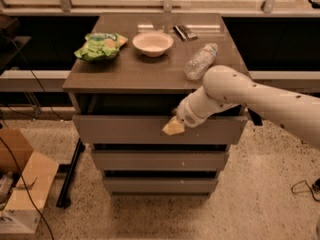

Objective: Open top drawer

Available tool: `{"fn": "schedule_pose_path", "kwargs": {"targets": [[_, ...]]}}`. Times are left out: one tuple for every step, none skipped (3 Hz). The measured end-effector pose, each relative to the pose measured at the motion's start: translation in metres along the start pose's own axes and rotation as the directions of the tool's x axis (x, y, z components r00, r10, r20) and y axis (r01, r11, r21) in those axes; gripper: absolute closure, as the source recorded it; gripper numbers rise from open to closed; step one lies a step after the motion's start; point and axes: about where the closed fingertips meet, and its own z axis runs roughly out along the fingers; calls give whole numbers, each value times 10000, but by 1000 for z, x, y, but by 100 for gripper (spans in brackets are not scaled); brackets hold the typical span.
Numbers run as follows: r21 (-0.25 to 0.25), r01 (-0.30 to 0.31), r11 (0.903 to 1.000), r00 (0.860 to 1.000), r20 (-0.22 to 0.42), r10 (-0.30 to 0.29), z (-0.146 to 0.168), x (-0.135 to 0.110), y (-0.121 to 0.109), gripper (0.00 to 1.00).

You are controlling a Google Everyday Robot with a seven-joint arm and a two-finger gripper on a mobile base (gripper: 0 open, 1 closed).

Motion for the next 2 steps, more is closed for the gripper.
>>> {"fn": "schedule_pose_path", "kwargs": {"targets": [[0, 0, 10000, 10000, 0, 0, 0, 0, -1, 84], [0, 0, 10000, 10000, 0, 0, 0, -1, 0, 83]]}}
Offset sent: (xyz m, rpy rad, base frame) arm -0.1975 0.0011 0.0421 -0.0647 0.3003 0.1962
